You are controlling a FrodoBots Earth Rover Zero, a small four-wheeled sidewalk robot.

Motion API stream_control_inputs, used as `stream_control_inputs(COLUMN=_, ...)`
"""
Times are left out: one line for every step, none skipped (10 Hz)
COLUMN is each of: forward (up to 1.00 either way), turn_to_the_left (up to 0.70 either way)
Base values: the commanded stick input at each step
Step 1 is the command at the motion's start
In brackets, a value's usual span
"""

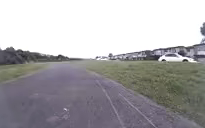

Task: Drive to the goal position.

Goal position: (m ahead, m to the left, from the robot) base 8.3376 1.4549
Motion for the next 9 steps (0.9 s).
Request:
stream_control_inputs(forward=0.06, turn_to_the_left=0.0)
stream_control_inputs(forward=0.06, turn_to_the_left=0.0)
stream_control_inputs(forward=0.07, turn_to_the_left=0.0)
stream_control_inputs(forward=0.07, turn_to_the_left=0.0)
stream_control_inputs(forward=0.07, turn_to_the_left=0.0)
stream_control_inputs(forward=0.07, turn_to_the_left=0.0)
stream_control_inputs(forward=0.07, turn_to_the_left=0.0)
stream_control_inputs(forward=0.07, turn_to_the_left=0.0)
stream_control_inputs(forward=0.07, turn_to_the_left=0.0)
